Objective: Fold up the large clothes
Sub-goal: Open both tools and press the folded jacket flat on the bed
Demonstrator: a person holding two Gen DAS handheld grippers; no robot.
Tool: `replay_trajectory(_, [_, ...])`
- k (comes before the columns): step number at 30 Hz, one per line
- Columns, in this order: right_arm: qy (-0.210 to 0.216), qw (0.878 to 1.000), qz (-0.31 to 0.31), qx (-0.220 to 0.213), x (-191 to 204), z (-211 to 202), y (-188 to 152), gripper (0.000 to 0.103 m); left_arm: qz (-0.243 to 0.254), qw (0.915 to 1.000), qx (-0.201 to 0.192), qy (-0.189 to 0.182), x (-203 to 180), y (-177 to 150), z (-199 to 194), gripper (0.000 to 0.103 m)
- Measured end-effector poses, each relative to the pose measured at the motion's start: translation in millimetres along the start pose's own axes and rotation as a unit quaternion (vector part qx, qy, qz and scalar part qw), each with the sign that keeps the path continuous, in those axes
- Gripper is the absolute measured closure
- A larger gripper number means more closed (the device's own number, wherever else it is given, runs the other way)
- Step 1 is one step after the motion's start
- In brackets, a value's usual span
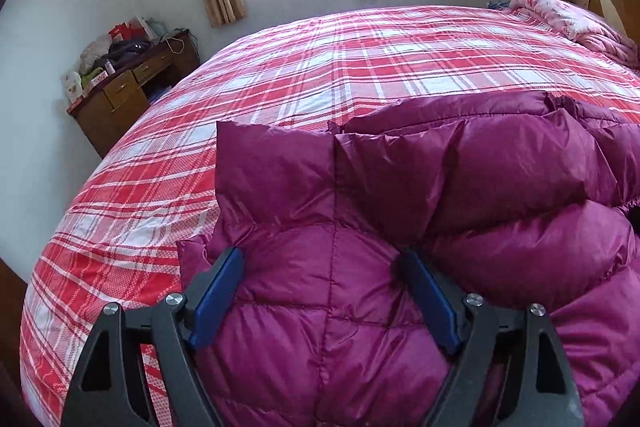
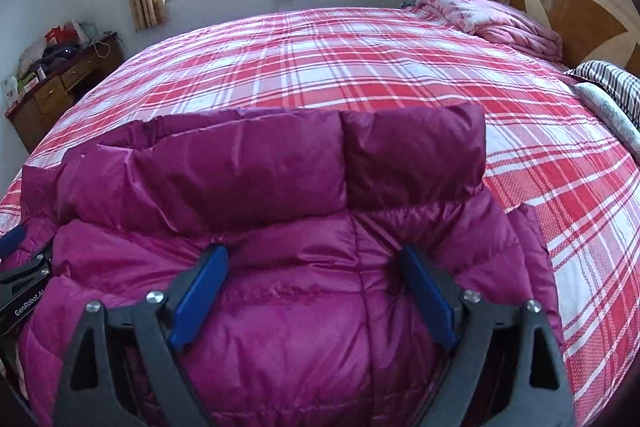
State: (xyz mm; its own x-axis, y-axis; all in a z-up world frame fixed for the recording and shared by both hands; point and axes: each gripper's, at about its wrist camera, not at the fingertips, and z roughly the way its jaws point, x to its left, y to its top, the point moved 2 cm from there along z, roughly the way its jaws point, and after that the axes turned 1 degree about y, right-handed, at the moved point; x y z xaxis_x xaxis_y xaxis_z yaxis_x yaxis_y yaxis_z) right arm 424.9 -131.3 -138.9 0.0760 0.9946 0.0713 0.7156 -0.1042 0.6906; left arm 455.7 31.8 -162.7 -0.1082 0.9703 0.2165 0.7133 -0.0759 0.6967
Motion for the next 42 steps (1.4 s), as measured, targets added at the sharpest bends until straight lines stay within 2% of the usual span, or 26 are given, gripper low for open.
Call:
replay_trajectory(13, [-0.028, 0.999, -0.006, 0.023, 2.0, 8.1, -3.4, 0.009, -0.008, 0.9996, 0.026, -0.007, -0.1, 0.8, 11.5, 0.012])
replay_trajectory(42, [-0.059, 0.997, -0.014, 0.04, 5.4, 16.4, -3.0, 0.003, -0.008, 0.9996, 0.028, -0.006, 0.8, -0.3, 14.8, 0.011])
